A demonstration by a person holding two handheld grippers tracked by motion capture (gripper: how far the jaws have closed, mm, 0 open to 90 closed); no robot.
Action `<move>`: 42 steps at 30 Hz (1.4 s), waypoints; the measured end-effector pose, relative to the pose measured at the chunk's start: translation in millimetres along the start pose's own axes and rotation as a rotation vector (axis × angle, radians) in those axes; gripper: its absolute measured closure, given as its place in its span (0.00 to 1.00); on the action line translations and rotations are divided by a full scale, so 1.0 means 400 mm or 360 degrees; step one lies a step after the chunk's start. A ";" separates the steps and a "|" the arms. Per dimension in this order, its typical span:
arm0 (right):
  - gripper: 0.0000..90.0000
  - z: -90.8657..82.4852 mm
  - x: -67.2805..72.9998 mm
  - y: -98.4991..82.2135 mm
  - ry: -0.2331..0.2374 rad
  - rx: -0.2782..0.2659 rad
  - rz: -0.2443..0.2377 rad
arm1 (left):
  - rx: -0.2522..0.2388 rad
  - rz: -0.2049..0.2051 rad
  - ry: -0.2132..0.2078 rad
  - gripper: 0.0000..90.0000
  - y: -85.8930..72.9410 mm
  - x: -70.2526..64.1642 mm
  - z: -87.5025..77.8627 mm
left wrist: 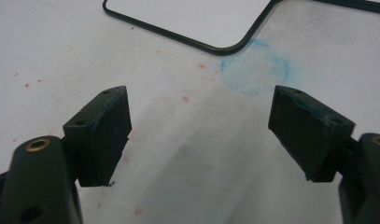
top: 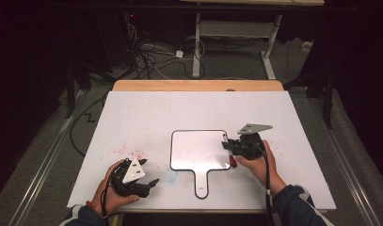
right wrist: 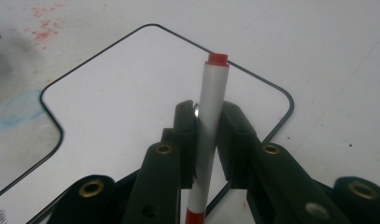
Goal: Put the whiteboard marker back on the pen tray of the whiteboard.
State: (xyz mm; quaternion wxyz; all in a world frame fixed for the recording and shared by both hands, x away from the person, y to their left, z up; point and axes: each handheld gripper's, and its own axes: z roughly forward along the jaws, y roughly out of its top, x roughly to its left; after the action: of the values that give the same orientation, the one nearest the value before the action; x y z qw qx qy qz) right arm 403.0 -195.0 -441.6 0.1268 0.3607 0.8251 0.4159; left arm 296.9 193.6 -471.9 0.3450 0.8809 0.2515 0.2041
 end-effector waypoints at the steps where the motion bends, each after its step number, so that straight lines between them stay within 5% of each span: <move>1: 0.87 0.011 -0.005 0.000 -0.0002 0.0006 0.0024 | 0.0005 0.0001 -0.0004 0.22 -0.001 -0.001 0.001; 8: 0.85 0.061 -0.037 0.001 -0.0127 0.0061 0.0074 | 0.0016 0.0000 -0.0018 0.22 -0.004 -0.001 0.002; 16: 0.80 0.081 -0.055 -0.008 -0.0160 0.0094 0.0118 | 0.0022 0.0007 -0.0026 0.22 -0.001 -0.005 0.005; 25: 0.71 0.077 -0.059 -0.003 -0.0267 0.0097 0.0043 | 0.0031 0.0010 -0.0030 0.22 0.000 -0.006 0.010; 30: 0.84 0.082 -0.056 0.003 -0.0297 0.0099 -0.0124 | 0.0032 0.0009 -0.0029 0.22 0.001 -0.006 0.010; 37: 0.83 0.092 -0.066 0.002 -0.0316 0.0107 -0.0144 | 0.0035 0.0008 -0.0026 0.22 -0.002 -0.005 0.007; 42: 0.75 0.085 -0.072 -0.004 -0.0311 0.0119 -0.0081 | 0.0033 0.0007 -0.0025 0.22 -0.001 -0.004 0.006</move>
State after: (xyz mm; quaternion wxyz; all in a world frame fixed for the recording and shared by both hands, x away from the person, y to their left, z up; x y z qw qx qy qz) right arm 439.8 -195.4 -466.7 0.2038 0.3829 0.8326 0.3443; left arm 296.6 191.7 -474.3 0.3374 0.8866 0.2490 0.1954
